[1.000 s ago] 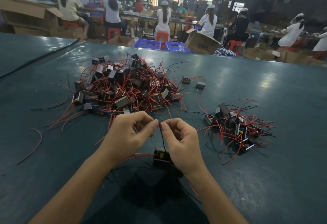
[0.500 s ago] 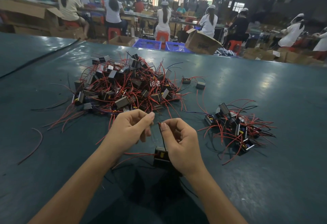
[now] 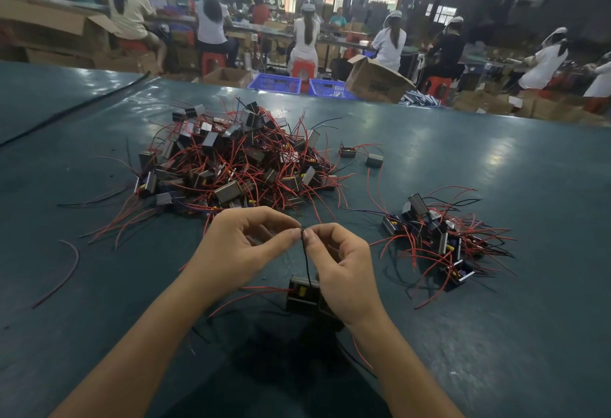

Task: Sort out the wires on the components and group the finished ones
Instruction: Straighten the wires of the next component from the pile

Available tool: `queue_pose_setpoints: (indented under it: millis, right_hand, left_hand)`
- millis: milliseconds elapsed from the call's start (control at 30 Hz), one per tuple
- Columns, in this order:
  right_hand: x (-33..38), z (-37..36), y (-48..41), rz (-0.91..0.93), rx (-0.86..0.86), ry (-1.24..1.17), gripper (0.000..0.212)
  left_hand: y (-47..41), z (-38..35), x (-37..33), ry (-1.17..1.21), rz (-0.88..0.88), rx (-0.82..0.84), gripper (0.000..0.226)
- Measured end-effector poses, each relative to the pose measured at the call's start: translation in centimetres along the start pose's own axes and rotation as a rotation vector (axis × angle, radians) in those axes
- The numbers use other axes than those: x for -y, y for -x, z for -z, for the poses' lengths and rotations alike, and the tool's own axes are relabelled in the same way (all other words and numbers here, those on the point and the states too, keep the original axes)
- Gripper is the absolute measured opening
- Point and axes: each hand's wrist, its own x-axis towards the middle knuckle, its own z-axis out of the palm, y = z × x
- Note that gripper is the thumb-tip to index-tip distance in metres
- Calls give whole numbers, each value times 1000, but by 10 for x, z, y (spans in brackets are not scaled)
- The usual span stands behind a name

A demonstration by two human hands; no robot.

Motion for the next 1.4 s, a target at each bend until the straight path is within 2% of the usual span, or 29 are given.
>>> queue_pose_setpoints:
  millis: [100,233,367,433,600,700,800,867,933,1000,1033,1067,1133,1233,1400]
  right_hand:
    - [-1,0,0,14,4,3,19]
    - [-2,-1,0,22,28,-9,20]
    - [-3,0,0,39,58,0,18]
    - [-4,0,0,56,50,20,16]
    - [-5,-3,2,251,-3,171,5]
    - [-7,-3,3,391,-35,316,3]
    - [-7,-3,3,423,-56,395,5]
    - [-6,-3,3,305,-42,313,7]
    - [-4,-2,0,135,-14,151,12]
    - [-1,1,-2,19,2,27,20]
    - [0,3,-2,-24,9,-17,22]
    - [1,4,-3,-67,19,-57,23]
    - [2,5,-4,-153,42,-130,24]
    - [5,5,-4,-245,72,-218,21]
    - [6,5,-4,-266,88,-245,20]
  left_hand:
    - [1,-1,-1,-54,-44,-13,20]
    - [1,-2,2,-57,-94,-29,6]
    - [3,-3,2,-118,-127,-11,17]
    - [1,-5,2,-70,-34,-40,22]
    - [-5,-15,-3,323,431,-87,53]
    - [-5,-16,-2,604,688,-39,49]
    - [-6,-18,-3,787,800,-8,44]
    - [-5,-19,-2,593,660,-33,45]
    - [-2,-17,1,207,311,-63,38]
    - [1,-12,5,-96,-47,-83,15]
    - [2,-9,7,-184,-156,-78,8]
    - [2,-6,9,-253,-228,-75,12]
    - [2,-1,10,-330,-312,-54,24]
    - [3,4,10,-359,-400,-31,27]
    - [3,6,8,-427,-472,-38,28]
